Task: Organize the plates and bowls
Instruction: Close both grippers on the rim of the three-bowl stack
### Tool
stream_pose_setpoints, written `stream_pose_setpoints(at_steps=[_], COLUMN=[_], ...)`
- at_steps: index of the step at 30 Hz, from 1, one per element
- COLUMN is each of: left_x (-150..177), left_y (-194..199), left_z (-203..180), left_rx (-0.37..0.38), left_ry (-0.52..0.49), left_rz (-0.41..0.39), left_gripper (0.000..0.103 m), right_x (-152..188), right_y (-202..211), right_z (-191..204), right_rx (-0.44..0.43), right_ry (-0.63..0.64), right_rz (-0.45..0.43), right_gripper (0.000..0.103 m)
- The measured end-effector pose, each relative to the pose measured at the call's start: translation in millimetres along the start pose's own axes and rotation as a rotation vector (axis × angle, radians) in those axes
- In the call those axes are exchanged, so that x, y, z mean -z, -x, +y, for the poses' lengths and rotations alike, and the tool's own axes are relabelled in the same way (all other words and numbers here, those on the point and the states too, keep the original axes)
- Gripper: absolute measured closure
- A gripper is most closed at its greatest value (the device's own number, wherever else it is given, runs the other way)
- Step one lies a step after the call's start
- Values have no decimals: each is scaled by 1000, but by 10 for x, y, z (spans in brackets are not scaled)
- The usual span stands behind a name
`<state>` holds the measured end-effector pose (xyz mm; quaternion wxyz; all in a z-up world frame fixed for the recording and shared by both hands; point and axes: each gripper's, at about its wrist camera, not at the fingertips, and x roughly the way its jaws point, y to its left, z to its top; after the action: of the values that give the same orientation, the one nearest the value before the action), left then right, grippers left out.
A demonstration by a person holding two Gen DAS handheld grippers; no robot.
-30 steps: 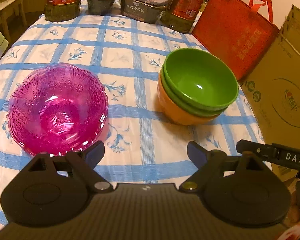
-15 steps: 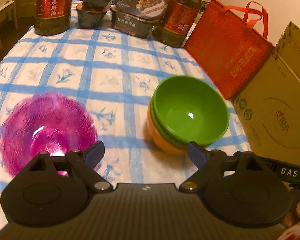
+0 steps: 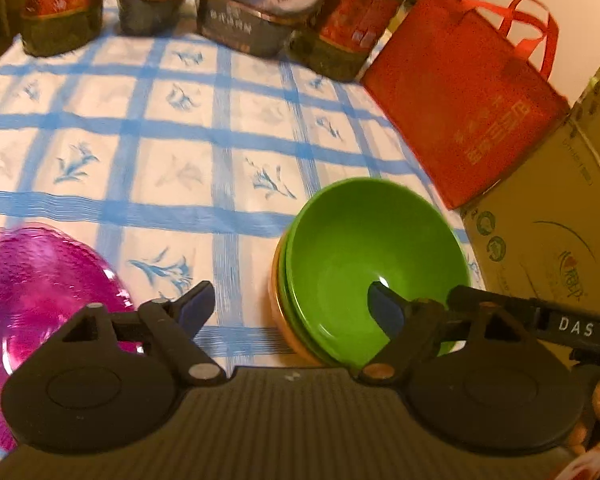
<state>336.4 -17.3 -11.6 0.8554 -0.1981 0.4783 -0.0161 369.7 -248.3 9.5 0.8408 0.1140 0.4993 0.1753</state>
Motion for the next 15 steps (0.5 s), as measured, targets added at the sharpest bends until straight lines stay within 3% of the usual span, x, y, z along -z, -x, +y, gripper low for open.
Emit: stream_pose_setpoints(at_steps=[4, 10, 15], left_x=[-21, -47, -54], left_y=[-211, -418, -507], left_z=[43, 91, 81], left_rx=[-4, 42, 48], left_ry=[8, 39, 32], left_rz=[39, 95, 121], left_gripper=[31, 47, 53], right_x=[-10, 7, 35], right_y=[-228, -480, -619], right_z=[-42, -97, -148], right_rx=[3, 19, 17], right_ry=[4, 3, -24], right_rz=[60, 119, 157], right_gripper=[44, 48, 61])
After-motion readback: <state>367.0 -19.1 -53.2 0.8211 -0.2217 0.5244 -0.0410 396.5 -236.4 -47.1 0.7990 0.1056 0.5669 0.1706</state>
